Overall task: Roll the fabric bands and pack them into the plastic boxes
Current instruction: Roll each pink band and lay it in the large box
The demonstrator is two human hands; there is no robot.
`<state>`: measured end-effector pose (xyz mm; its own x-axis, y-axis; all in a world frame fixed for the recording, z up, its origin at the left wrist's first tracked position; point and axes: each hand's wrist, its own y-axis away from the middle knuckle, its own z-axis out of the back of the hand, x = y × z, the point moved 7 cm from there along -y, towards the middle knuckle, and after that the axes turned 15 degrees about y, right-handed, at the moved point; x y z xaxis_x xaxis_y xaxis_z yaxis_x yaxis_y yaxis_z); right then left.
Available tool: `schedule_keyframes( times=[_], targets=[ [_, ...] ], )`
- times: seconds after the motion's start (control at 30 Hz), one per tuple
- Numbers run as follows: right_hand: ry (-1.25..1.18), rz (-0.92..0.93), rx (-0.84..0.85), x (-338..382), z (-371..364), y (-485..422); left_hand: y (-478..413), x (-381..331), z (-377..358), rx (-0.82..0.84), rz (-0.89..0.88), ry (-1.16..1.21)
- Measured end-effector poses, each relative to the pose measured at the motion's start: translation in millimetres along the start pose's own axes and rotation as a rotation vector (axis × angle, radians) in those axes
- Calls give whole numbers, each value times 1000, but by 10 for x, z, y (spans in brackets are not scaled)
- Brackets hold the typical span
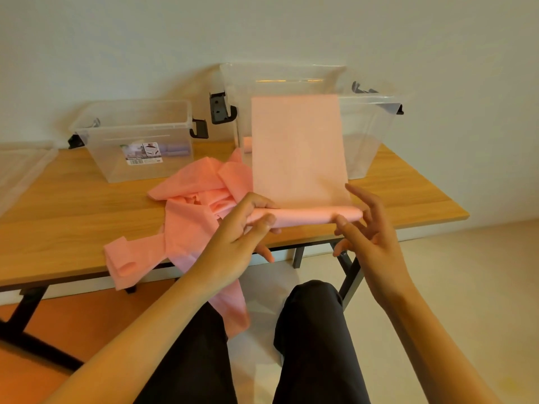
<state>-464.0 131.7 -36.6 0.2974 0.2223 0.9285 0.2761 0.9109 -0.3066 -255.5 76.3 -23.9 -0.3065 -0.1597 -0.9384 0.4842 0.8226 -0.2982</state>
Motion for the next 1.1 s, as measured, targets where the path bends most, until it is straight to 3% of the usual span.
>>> schedule_keyframes(
  times=[0.13,0.53,1.1],
  targets=[
    [-25,-4,87,-37,-54,-42,-8,50,30,0,30,-3],
    [55,36,-16,-59,18,-35,-30,82,103,-38,33,-108],
    [65,4,-3,-55,8,-45,-127,323,67,-81,104,136]
  ],
)
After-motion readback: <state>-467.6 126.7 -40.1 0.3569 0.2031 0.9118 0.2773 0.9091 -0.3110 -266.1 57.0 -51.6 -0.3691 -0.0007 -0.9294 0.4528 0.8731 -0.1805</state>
